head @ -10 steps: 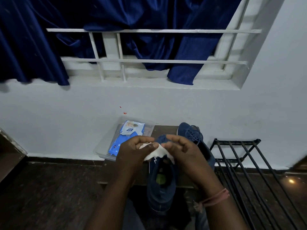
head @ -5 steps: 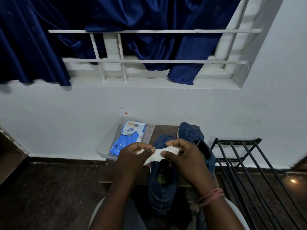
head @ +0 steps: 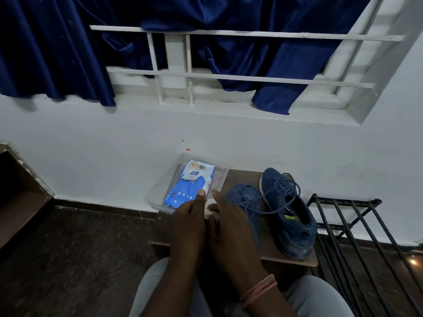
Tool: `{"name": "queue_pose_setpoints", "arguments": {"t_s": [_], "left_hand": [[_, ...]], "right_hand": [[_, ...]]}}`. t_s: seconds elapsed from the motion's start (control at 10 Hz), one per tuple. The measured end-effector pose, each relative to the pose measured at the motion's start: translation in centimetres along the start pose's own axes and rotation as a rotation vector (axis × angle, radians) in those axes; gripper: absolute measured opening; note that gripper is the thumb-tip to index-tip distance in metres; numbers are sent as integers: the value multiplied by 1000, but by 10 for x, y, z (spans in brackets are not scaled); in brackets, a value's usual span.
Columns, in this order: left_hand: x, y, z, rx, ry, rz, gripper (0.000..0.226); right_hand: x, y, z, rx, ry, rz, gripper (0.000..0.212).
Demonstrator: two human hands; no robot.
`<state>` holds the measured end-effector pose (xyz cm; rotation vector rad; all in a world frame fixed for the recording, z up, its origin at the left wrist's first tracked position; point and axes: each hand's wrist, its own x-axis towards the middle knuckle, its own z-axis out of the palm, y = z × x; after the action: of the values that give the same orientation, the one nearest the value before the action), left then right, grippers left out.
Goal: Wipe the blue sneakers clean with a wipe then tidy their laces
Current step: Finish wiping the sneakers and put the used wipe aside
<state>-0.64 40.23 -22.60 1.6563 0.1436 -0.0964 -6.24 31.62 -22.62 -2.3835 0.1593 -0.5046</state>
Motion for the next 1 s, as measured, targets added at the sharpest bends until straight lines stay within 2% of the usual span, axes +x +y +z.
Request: {"name": "queue_pose_setpoints", "arguments": {"t_s": [0.1, 0.2, 0.3, 0.4, 0.5, 0.6, 0.7, 0.9, 1.0], "left_hand": [[8, -10, -15, -199, -7, -151, 21], [26, -18, -26, -218, 61, -213, 8], [48, -13, -31, -132, 62, -175, 5], [78, -3, -32, 82, 17, -63, 9], [108, 1, -36, 291, 36, 14, 11], [132, -7, -46, 423, 35, 34, 8], [143, -16, -48, 573, 1, 45, 8], [147, -31, -58, 716, 111, 87, 17], [143, -33, -61, 777, 137, 105, 13]], "right_hand": [[0, -2, 10, 204, 62, 83, 42], [21, -4, 15, 387, 108, 307, 20], [52, -2, 24, 578, -76, 550, 22], [84, 3, 36, 654, -75, 679, 27], [111, 11, 52, 465, -104, 631, 17], [126, 16, 73, 195, -271, 563, 10], [134, 11, 86, -119, -440, 344, 24], [139, 10, 100, -301, -579, 116, 27], [145, 10, 93, -325, -602, 48, 27]]}}
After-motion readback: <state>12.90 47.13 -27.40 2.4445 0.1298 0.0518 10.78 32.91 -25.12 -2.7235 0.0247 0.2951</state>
